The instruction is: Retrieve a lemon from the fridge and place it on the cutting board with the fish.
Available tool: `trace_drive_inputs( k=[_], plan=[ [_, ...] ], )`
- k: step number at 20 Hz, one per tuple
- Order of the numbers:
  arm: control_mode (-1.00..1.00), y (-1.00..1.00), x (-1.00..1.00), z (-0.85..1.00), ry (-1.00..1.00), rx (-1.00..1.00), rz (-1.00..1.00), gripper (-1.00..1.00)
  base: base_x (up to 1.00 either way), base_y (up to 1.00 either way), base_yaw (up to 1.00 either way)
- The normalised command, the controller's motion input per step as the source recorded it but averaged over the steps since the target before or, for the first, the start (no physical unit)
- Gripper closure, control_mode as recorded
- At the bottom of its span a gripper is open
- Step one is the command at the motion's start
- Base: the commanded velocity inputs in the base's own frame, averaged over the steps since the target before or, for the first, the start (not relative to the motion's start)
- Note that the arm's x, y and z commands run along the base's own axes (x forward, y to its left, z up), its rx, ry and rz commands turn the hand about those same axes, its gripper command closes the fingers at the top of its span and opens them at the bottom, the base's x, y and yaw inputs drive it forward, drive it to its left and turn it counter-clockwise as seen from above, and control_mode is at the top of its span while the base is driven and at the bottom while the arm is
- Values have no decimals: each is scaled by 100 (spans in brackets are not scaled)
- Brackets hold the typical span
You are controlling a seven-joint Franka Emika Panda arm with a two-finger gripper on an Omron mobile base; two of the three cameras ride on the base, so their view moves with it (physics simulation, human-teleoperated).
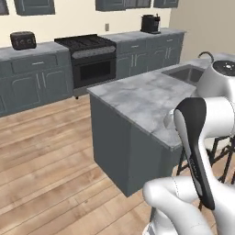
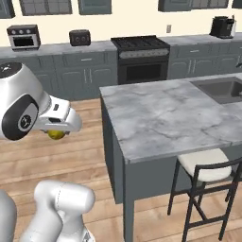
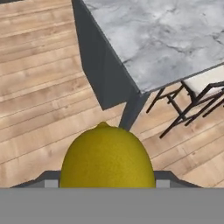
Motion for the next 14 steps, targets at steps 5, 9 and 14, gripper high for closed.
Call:
trace_drive_inputs(
  k=[5,9,14],
  plan=[
    [100,0,0,0,0,0,0,100,45,45,-19],
    [100,0,0,0,0,0,0,100,40,-16,0],
    [100,0,0,0,0,0,0,100,4,-97,0]
  ],
)
